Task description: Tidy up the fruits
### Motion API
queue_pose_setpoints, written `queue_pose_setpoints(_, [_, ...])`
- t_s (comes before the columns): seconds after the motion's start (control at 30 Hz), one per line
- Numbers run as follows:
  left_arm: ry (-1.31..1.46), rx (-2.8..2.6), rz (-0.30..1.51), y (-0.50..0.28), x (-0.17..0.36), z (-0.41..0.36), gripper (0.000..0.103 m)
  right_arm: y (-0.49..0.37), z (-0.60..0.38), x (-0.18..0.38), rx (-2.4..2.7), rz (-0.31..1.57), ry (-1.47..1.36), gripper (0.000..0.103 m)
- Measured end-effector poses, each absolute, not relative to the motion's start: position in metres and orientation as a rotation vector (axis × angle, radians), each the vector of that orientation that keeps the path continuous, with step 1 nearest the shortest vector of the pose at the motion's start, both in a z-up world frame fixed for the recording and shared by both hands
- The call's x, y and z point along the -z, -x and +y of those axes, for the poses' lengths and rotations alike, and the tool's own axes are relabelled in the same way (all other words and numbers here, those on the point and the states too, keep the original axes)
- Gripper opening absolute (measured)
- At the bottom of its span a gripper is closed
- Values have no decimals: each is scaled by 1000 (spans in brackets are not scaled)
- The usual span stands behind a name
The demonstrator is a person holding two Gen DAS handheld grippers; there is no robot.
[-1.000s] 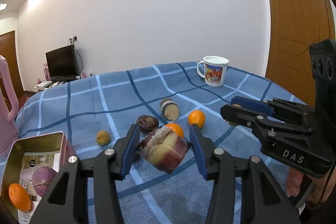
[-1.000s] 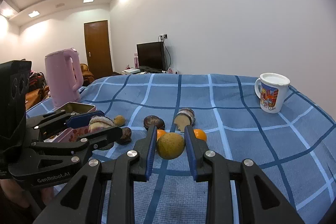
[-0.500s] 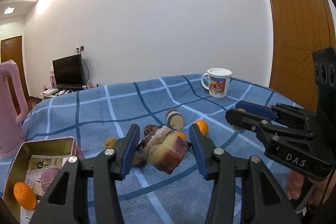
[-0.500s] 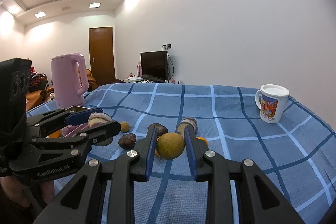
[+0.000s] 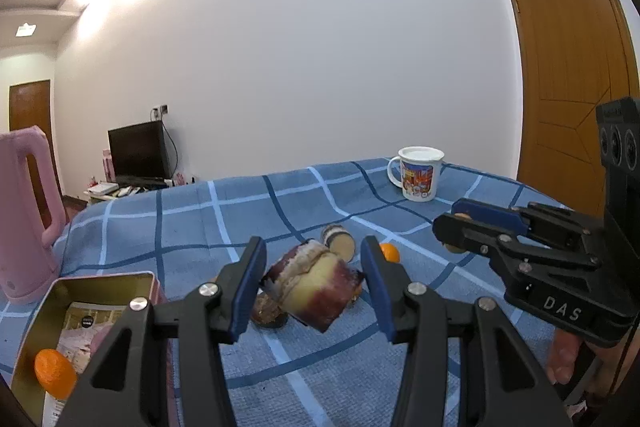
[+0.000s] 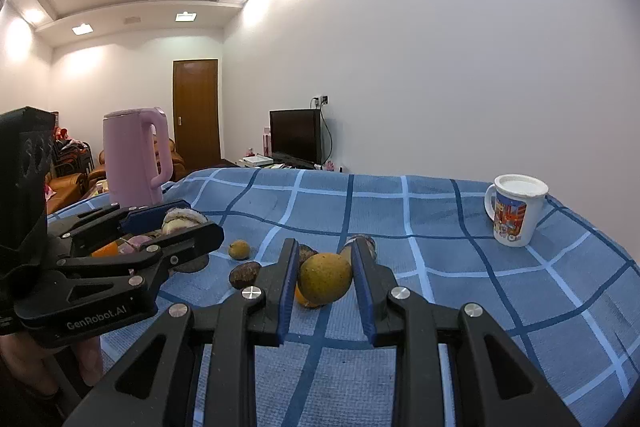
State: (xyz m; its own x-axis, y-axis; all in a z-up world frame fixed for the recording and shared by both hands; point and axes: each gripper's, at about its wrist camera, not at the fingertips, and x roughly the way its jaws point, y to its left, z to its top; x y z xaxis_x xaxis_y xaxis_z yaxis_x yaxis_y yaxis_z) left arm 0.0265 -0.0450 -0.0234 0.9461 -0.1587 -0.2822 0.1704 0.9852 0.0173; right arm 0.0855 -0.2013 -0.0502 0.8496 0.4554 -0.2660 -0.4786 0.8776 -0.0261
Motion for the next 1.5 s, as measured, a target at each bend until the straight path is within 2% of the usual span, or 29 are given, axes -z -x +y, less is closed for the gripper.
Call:
queue_pose_setpoints(0.6, [-36,146,275,-22,20,-42,51,-80,-200,49,-514,222,93,29])
queue_pose_setpoints(1.5, [16,71,315,-20,25,6,51,-84,-138,50,-630,255,153,29])
